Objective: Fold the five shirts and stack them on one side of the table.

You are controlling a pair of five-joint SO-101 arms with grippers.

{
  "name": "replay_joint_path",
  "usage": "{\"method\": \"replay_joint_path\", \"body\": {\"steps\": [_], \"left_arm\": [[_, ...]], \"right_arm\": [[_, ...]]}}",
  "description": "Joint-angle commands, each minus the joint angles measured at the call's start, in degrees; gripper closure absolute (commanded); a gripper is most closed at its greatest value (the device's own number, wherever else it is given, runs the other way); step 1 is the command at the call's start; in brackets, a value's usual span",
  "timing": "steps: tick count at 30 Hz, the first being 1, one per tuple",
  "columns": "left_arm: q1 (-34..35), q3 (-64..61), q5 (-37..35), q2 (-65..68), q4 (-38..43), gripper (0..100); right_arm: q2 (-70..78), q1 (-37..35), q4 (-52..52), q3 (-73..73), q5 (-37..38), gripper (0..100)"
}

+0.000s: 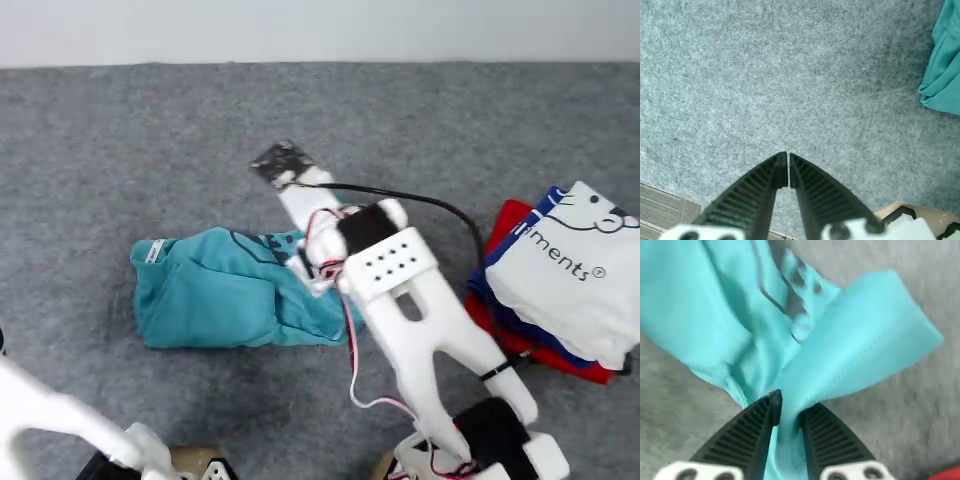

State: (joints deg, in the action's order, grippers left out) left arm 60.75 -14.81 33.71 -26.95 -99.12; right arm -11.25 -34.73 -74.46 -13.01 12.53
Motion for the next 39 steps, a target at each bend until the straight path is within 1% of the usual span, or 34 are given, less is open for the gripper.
{"method": "replay_joint_path", "body": {"steps": [1,5,12,16,19,21,24,25,26,29,31,35,39], "left_arm": [[0.09,2.42,-0.53,-1.58,0.70,98],[-0.09,2.33,-0.79,-1.49,0.70,98],[0.18,-1.01,-0.79,-1.93,2.73,98],[2.02,-2.51,-0.79,-1.93,3.87,98],[3.60,-2.51,-0.79,-1.93,3.96,98],[4.13,-2.51,-0.70,-1.93,3.96,98],[4.13,-2.51,-0.70,-1.93,3.96,98],[4.04,-2.51,-0.70,-1.93,3.96,98],[3.87,-2.51,-0.70,-1.93,3.96,98],[3.60,-2.51,-0.70,-1.93,3.96,98],[3.60,-2.51,-0.70,-1.93,3.96,98],[3.60,-2.51,-0.70,-1.93,3.96,98],[3.69,-2.42,-0.70,-1.93,4.04,98]], "right_arm": [[-1.27,-5.23,0.92,7.30,0.44,98.8],[5.67,-8.66,0.92,15.91,0.53,98.8],[24.57,-12.00,0.22,37.27,0.53,98.8],[32.57,-15.16,0.13,46.24,0.53,98.8],[36.00,-17.19,0.13,50.20,0.26,97.6],[37.23,-18.42,0.13,51.25,0.18,90.7],[37.67,-20.44,-1.54,52.57,0.09,74.6],[37.67,-21.23,-2.51,53.45,0.09,71.3],[37.67,-22.02,-3.56,54.59,0.09,70.2],[37.67,-22.90,-7.96,58.99,0.88,74.9],[38.02,-21.93,-12.70,61.71,3.52,82.0],[38.37,-16.84,-21.32,62.95,10.11,98.5],[41.80,-11.21,-27.38,63.03,12.48,97.6]]}}
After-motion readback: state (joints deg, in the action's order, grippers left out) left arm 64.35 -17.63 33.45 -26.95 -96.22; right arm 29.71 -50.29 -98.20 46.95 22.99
